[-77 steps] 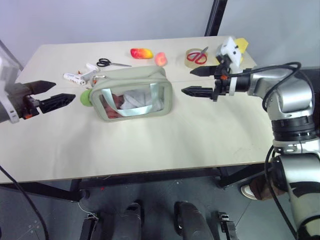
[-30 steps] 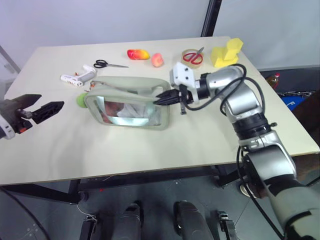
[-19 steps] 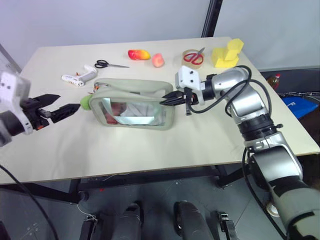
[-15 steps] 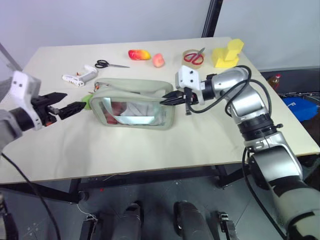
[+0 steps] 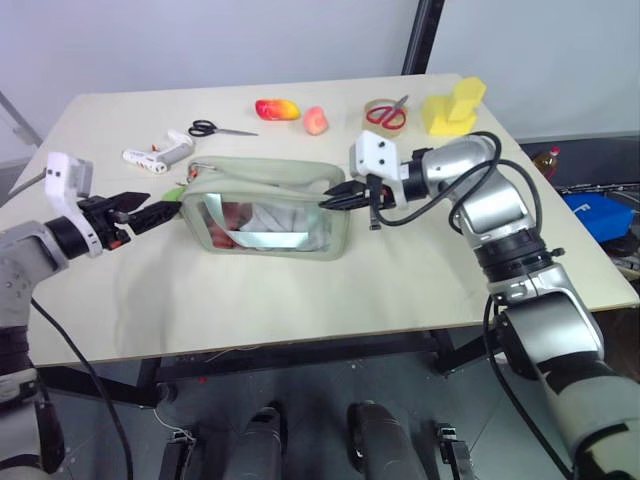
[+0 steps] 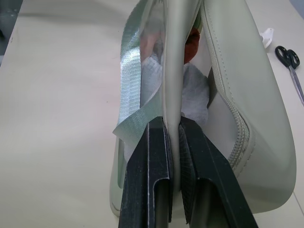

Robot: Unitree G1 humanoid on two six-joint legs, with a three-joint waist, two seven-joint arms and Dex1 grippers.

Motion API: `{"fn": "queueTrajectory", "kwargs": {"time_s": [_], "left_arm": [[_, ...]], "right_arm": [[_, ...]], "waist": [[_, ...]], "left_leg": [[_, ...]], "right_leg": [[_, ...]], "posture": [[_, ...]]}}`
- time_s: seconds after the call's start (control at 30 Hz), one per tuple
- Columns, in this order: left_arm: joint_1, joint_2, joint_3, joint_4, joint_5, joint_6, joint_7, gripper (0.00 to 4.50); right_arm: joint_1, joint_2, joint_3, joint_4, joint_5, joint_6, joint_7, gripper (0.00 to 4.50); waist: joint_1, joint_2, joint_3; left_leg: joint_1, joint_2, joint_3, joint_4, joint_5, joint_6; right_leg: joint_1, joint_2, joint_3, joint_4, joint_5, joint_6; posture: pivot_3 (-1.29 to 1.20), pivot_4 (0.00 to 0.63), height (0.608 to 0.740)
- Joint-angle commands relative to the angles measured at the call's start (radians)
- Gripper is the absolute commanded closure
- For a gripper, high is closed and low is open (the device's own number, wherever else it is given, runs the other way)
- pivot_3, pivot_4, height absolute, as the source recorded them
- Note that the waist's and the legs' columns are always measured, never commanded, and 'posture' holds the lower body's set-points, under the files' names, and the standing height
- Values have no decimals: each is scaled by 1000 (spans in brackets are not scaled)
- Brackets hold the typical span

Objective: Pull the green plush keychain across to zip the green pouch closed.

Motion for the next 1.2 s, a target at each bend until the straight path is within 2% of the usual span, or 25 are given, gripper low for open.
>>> {"fn": "queueTrajectory", "kwargs": {"time_s": [0.03,0.43,0.53,0.73,0.77,0.87,1.07,1.2], "left_arm": [[-18,-2,69,2,-37,10,11,0],[-13,-45,31,12,15,-32,30,0],[-20,-55,38,16,15,-37,38,839],[-23,-55,38,15,13,-33,35,4095],[-23,-54,39,14,13,-33,32,4472],[-29,-48,41,6,10,-35,28,4472],[-145,-19,28,-34,-9,-13,24,4472],[-241,9,-37,-122,-35,37,-27,4472]], "right_arm": [[4,-10,-3,-23,-3,12,-2,4466],[-6,-3,-2,-32,-1,25,-8,4466],[-7,-2,-3,-31,-2,28,-13,4500],[-5,-1,-2,-33,-2,33,-19,4500],[-6,0,-3,-33,-2,35,-21,4500],[-7,1,-5,-33,0,37,-25,4500],[-11,8,-6,-25,-1,34,-36,4500],[-14,14,-7,-14,-1,28,-44,4500]], "waist": [[0,0,0],[1,0,0],[1,0,0],[0,0,0],[0,0,0],[0,0,0],[1,0,0],[-1,0,0]], "left_leg": [[0,0,0,0,0,0],[0,0,0,1,0,0],[0,0,0,1,0,0],[0,0,0,1,0,0],[0,0,0,1,0,0],[0,0,0,1,0,0],[0,0,0,2,0,0],[0,0,0,2,0,0]], "right_leg": [[0,0,0,0,0,0],[0,0,0,0,0,0],[0,0,0,0,0,0],[0,0,0,0,0,0],[0,0,0,0,0,0],[0,0,0,0,0,0],[0,0,0,1,0,0],[0,0,0,1,0,0]], "posture": [[0,150,740],[0,150,740],[0,150,740],[0,150,740],[0,150,740],[0,150,740],[0,150,740],[0,150,740]]}}
